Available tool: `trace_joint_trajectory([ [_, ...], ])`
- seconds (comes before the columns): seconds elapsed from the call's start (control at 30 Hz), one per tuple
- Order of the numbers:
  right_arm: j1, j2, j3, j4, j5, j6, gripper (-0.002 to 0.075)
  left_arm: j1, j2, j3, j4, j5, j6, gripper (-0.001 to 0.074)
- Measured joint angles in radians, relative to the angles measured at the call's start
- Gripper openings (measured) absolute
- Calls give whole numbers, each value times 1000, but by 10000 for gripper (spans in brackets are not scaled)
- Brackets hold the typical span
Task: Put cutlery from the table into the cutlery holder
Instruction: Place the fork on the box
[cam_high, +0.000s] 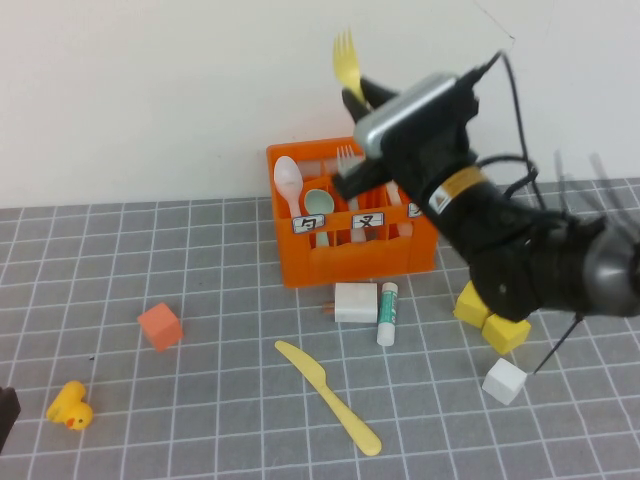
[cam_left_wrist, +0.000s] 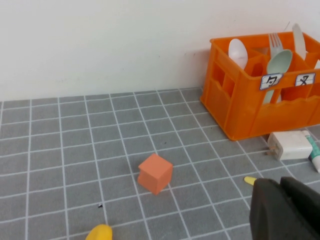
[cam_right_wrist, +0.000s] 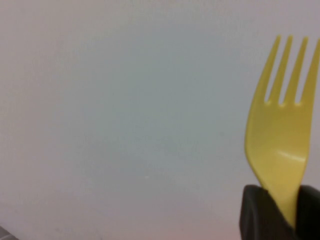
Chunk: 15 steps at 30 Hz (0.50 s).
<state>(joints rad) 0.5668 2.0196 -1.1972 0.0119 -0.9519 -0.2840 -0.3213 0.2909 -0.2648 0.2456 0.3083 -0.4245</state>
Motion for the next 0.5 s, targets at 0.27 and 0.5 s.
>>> trace_joint_trajectory([
  [0.27, 0, 127, -24, 4, -134, 61, 118, 0, 0, 16, 4, 3, 0, 0],
  [0.5, 0, 193, -104, -36, -147, 106, 118, 0, 0, 16, 5, 3, 0, 0],
])
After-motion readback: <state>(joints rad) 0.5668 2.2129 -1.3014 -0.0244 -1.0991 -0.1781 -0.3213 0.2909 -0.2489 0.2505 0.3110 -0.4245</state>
